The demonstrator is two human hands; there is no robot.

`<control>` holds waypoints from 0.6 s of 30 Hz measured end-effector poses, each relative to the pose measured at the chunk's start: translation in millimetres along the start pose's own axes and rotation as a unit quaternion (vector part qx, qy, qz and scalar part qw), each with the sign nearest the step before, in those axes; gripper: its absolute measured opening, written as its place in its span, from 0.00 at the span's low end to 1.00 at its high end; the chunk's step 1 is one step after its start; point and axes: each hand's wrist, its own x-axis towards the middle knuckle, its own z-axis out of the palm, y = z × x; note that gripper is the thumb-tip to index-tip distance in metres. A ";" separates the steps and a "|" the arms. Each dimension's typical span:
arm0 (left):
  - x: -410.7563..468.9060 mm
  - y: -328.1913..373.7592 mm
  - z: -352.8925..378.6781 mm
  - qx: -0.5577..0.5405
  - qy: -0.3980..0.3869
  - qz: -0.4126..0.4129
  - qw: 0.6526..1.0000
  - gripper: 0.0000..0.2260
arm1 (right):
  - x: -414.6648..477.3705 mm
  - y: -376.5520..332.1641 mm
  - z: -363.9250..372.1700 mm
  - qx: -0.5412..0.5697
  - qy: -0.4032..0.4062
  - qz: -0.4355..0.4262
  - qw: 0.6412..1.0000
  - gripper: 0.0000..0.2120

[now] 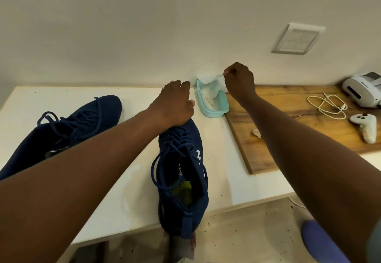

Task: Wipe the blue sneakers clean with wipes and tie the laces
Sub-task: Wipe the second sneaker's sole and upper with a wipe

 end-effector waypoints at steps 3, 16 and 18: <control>-1.8 5.1 -5.3 -0.016 0.007 0.002 1.000 0.23 | 0.1 -7.0 -14.6 0.063 0.034 0.022 0.997 0.11; -15.0 38.2 -37.9 -0.130 0.059 0.002 0.990 0.28 | -11.2 -75.0 -89.3 0.096 0.048 -0.089 0.990 0.08; -21.1 45.9 -47.4 -0.159 0.062 0.003 0.985 0.31 | -21.0 -94.4 -107.6 0.124 0.006 -0.102 0.987 0.07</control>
